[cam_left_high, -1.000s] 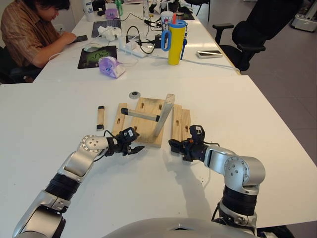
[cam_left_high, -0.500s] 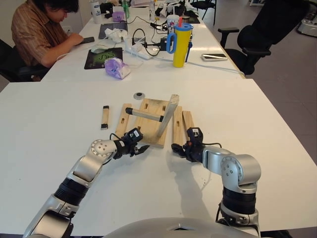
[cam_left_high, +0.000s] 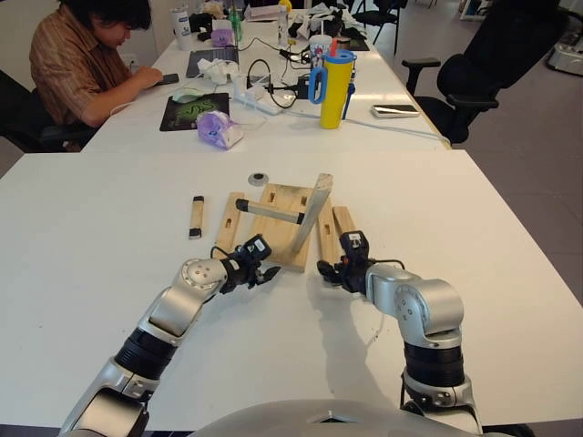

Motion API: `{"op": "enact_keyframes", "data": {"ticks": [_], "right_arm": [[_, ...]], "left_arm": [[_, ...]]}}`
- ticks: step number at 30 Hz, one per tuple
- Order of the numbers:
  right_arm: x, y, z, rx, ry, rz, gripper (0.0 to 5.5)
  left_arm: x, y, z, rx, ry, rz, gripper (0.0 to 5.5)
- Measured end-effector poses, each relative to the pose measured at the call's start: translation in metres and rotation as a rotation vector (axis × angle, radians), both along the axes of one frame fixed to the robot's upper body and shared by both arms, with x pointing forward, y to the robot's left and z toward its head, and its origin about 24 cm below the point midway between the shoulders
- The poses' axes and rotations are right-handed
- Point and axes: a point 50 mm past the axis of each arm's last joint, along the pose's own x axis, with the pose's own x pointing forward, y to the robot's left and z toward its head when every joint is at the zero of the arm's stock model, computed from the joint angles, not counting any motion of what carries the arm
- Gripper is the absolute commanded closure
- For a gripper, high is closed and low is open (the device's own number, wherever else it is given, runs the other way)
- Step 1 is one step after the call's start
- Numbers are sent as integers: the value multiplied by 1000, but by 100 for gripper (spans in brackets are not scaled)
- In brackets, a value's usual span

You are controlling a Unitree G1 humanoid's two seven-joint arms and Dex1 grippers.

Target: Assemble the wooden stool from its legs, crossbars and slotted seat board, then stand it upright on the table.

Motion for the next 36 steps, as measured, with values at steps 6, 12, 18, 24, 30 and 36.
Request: {"op": "enact_keyframes", "data": {"ticks": [6, 12, 18, 24, 30, 36], "right_arm": [[18, 5, -16, -77, -28, -45, 203], [21, 5, -20, -100, -54, -43, 238], [24, 3, -23, -114, -69, -58, 312], [27, -1, -27, -108, -118, -81, 342], [34, -5, -20, 56, -200, -176, 344], [50, -8, 21, 222, -471, -245, 344]], "left_arm": [[0, -10, 0, 3, 3, -24, 246], [0, -10, 1, 10, 3, -26, 246], [0, -17, 1, -9, 10, -23, 246], [0, -26, 0, -14, 2, -14, 246], [5, -24, -1, -23, -44, -3, 246], [10, -18, 3, -96, -123, 18, 246]]}}
